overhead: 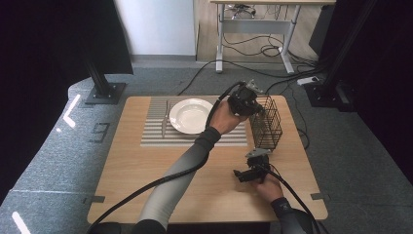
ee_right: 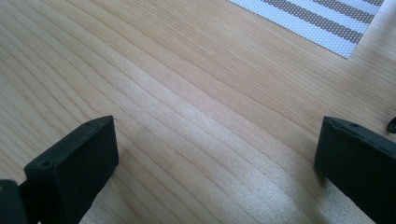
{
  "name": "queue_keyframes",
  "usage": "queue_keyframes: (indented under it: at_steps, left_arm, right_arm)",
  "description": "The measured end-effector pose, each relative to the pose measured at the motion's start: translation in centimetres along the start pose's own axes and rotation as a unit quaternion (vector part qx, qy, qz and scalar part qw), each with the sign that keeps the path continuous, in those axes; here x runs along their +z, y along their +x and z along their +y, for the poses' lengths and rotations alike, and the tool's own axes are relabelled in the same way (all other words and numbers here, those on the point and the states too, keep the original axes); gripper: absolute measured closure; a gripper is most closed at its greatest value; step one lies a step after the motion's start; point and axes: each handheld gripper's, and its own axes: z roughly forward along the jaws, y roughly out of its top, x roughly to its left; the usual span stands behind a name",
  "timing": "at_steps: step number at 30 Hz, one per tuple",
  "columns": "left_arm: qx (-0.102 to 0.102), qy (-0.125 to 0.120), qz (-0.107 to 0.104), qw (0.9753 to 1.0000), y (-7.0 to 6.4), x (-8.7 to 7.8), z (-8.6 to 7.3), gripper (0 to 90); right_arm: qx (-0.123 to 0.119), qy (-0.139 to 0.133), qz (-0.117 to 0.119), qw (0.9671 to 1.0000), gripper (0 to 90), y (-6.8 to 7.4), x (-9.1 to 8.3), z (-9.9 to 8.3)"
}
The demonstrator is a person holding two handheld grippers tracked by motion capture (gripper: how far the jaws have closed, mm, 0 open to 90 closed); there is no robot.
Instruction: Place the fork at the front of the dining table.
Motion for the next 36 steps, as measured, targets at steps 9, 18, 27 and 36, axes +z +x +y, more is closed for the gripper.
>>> queue_keyframes:
  at_steps: [9,18,27,36]
  left_arm:
    - [0.009,-0.01,0.006,0.9999,-0.2,-3.2,0.4,86.5]
    - [0.005,-0.011,0.017,0.9998,0.1,-6.4,-0.7,86.5]
    - [-0.008,-0.005,0.016,0.9998,0.7,-7.9,-3.8,86.5]
    - [-0.023,0.004,0.008,0.9997,1.2,-7.9,-7.2,86.5]
  right_arm:
    - [0.001,-0.001,-0.001,1.0,0.0,0.0,0.0,0.0]
    - [0.001,-0.001,-0.001,1.0,0.0,0.0,0.0,0.0]
    - [-0.001,0.0,0.001,1.0,0.0,0.0,0.0,0.0]
    - [-0.002,-0.001,0.0,1.0,0.0,0.0,0.0,0.0]
